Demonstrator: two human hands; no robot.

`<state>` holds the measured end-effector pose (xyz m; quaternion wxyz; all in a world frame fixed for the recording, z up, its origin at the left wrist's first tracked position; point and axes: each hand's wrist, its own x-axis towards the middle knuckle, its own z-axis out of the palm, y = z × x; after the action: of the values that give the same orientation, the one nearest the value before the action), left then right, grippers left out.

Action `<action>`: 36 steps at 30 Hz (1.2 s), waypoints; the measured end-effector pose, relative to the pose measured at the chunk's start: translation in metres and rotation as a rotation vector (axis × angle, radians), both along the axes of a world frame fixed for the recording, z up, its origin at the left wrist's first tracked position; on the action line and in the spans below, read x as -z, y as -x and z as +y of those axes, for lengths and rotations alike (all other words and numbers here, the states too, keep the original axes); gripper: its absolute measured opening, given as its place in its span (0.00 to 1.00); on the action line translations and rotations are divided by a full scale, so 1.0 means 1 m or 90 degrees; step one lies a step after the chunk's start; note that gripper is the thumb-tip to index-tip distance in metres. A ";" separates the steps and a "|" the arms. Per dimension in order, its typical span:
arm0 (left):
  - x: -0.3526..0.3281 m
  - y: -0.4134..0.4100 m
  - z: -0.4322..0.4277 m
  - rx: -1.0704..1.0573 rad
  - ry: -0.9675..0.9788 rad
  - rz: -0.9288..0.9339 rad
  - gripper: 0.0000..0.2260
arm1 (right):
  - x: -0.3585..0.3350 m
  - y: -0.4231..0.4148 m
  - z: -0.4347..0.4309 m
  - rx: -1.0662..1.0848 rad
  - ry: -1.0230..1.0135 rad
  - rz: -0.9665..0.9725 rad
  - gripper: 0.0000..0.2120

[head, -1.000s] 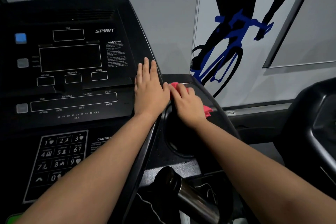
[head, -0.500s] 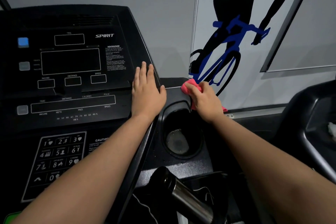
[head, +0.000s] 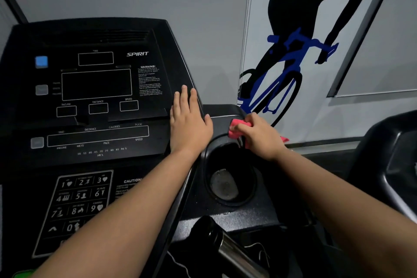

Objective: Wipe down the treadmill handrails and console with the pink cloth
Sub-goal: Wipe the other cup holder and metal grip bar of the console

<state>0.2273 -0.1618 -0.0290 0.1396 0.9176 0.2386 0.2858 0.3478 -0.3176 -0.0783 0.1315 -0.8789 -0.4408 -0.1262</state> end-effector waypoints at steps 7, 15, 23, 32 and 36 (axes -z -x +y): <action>-0.003 0.003 0.002 0.013 0.019 -0.015 0.30 | 0.005 0.015 -0.014 -0.030 0.031 0.062 0.20; -0.001 0.002 -0.002 -0.009 -0.002 0.000 0.30 | 0.004 0.007 -0.037 0.048 0.027 0.138 0.23; -0.002 0.001 0.000 -0.018 -0.006 -0.002 0.29 | 0.010 0.015 -0.023 0.015 0.008 0.094 0.19; -0.001 0.002 -0.004 -0.014 0.007 -0.006 0.29 | 0.023 0.011 -0.064 0.014 -0.048 0.203 0.15; -0.002 0.001 -0.003 -0.019 0.003 -0.005 0.29 | 0.021 -0.003 -0.044 0.092 -0.085 0.205 0.17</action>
<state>0.2258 -0.1650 -0.0269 0.1386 0.9124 0.2526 0.2908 0.3508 -0.3618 -0.0991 0.2487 -0.9065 -0.3404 -0.0219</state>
